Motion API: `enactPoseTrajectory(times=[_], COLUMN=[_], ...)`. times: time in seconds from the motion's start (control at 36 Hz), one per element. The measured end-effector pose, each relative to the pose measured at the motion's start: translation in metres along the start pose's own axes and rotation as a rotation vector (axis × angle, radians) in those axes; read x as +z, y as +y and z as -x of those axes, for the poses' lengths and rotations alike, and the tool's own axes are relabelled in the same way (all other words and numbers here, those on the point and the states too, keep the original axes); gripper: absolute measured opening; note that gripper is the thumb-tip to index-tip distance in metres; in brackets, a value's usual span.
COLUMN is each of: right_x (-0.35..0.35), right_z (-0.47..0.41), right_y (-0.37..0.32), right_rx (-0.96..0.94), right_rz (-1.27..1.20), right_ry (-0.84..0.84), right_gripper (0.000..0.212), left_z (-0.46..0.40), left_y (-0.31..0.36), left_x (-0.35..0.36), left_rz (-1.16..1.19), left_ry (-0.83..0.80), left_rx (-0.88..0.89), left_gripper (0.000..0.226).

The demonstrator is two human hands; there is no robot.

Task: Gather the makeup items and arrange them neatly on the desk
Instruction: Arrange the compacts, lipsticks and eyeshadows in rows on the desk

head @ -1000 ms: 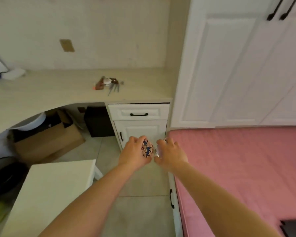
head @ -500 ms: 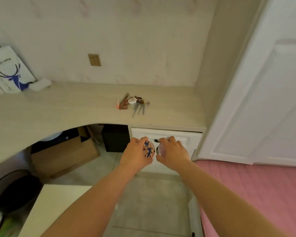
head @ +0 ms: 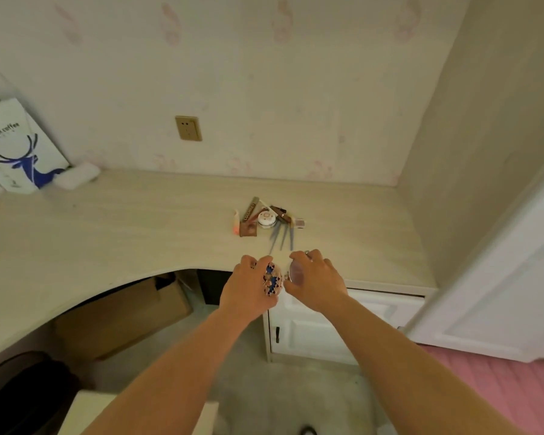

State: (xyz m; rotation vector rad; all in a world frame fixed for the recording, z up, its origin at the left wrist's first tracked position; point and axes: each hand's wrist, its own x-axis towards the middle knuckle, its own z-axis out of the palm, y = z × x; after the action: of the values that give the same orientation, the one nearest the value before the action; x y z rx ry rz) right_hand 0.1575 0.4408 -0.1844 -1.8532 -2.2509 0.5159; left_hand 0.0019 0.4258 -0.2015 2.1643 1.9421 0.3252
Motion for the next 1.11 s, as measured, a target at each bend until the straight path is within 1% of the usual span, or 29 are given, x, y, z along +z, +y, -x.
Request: enactPoseTrajectory(times=[0.11,0.25,0.36,0.53,0.67,0.86,0.94,1.06,1.11], right_x=[0.005,0.01,0.016,0.026,0.039,0.058,0.063,0.069,0.07], right_z=[-0.039,-0.088,-0.12,-0.158,-0.182,-0.202,-0.21,-0.218,-0.221], right_y=[0.0,0.011,0.018,0.026,0.033,0.045,0.05,0.054,0.056], right_rx=[-0.018,-0.007,0.009,0.05,0.144,0.315,0.394,0.483,0.506], right_rz=[-0.004,-0.003,0.003,0.014,-0.018,-0.011,-0.015,-0.016,-0.023], right_ry=[-0.007,-0.038,-0.081,-0.105,-0.114,-0.126,-0.104,-0.069,-0.062], right_gripper=[0.057,0.055,0.053,0.052,0.053,0.047,0.047,0.047,0.048], left_z=[-0.034,-0.082,-0.114,-0.146,-0.176,-0.217,-0.232,-0.247,-0.252], left_y=[-0.012,-0.028,-0.038,-0.05,-0.069,-0.091,-0.098,-0.104,-0.104], left_x=[0.004,0.019,0.024,0.032,0.041,0.063,0.07,0.077,0.078], left_rz=[0.009,-0.066,-0.04,-0.01,-0.059,-0.135,-0.148,-0.198,-0.19], left_ry=[-0.041,-0.086,-0.151,-0.202,-0.239,-0.39,-0.447,-0.471,-0.462], left_rx=[-0.022,-0.015,-0.099,-0.132,-0.057,0.073,0.101,0.189,0.206], left_gripper=[0.073,0.064,0.074,0.078,0.071,0.069,0.07,0.068,0.069])
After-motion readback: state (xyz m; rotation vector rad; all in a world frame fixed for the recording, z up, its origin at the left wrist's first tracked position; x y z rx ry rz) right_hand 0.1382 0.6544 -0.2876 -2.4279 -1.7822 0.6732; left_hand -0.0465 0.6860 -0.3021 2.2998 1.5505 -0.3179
